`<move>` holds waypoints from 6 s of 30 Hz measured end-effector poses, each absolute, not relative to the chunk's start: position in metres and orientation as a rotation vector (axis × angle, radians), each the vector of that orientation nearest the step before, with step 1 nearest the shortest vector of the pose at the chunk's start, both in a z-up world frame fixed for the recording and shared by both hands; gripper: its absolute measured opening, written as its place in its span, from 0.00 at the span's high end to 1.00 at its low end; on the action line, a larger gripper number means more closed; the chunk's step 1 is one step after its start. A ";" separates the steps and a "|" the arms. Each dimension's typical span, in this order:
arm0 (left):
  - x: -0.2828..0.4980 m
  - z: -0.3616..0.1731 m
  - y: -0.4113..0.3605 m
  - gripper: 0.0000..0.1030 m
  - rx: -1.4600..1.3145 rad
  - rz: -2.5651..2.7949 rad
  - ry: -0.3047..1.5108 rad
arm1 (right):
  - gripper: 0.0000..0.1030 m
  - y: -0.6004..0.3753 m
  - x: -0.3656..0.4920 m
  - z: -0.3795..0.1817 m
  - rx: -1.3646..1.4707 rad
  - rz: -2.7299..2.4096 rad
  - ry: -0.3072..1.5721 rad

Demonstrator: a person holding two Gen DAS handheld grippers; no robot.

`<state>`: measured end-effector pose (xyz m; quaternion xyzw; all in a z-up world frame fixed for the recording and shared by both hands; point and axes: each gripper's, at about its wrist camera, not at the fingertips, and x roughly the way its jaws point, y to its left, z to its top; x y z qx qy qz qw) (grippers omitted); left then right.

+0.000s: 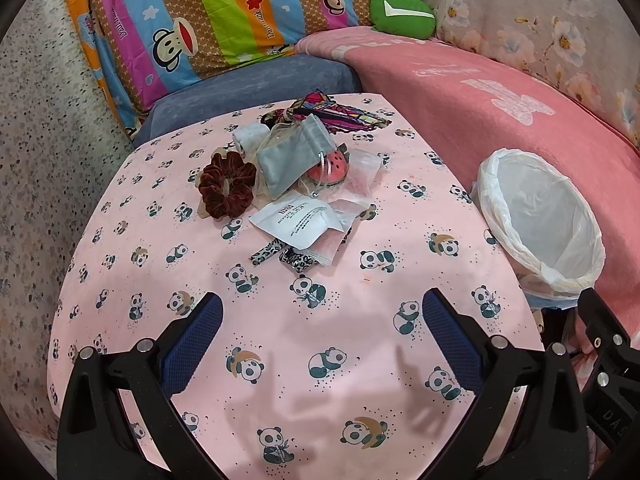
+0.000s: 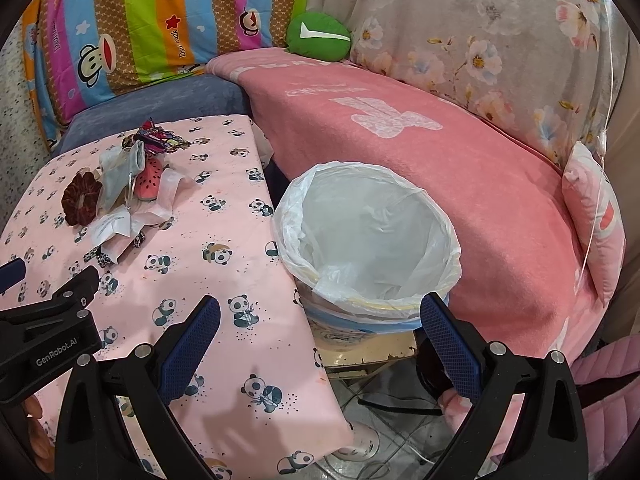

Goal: Collect trash

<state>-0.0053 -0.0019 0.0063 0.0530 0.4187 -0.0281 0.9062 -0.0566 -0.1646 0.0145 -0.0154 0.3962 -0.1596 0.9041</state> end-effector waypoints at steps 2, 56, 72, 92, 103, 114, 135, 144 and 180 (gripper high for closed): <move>-0.005 0.006 -0.002 0.08 0.109 -0.058 0.865 | 0.07 -0.165 -0.057 0.014 -0.032 -0.331 0.819; -0.002 0.008 -0.007 0.07 0.115 -0.141 0.812 | 0.07 -0.165 -0.058 0.026 -0.007 -0.357 0.755; 0.050 -0.015 0.072 0.07 0.016 -0.096 0.854 | 0.07 -0.129 -0.022 0.013 0.003 -0.322 0.737; 0.132 -0.072 0.060 0.47 -0.233 -0.351 1.079 | 0.14 -0.090 0.044 -0.032 -0.011 -0.238 0.853; 0.123 -0.042 0.096 0.80 -0.293 -0.397 1.002 | 0.58 -0.062 0.072 -0.050 0.075 -0.046 0.903; 0.118 -0.045 0.116 0.98 -0.242 -0.380 0.995 | 0.63 -0.027 0.109 -0.072 0.169 0.093 0.951; 0.143 -0.084 0.116 0.67 -0.275 -0.319 1.075 | 0.92 -0.040 0.122 -0.083 0.308 0.119 0.973; 0.137 -0.085 0.106 1.00 -0.252 -0.332 1.088 | 0.77 -0.056 0.120 -0.084 0.319 0.092 0.982; 0.101 -0.033 0.060 1.00 -0.106 -0.389 0.973 | 0.99 -0.121 0.066 -0.005 0.348 0.017 0.756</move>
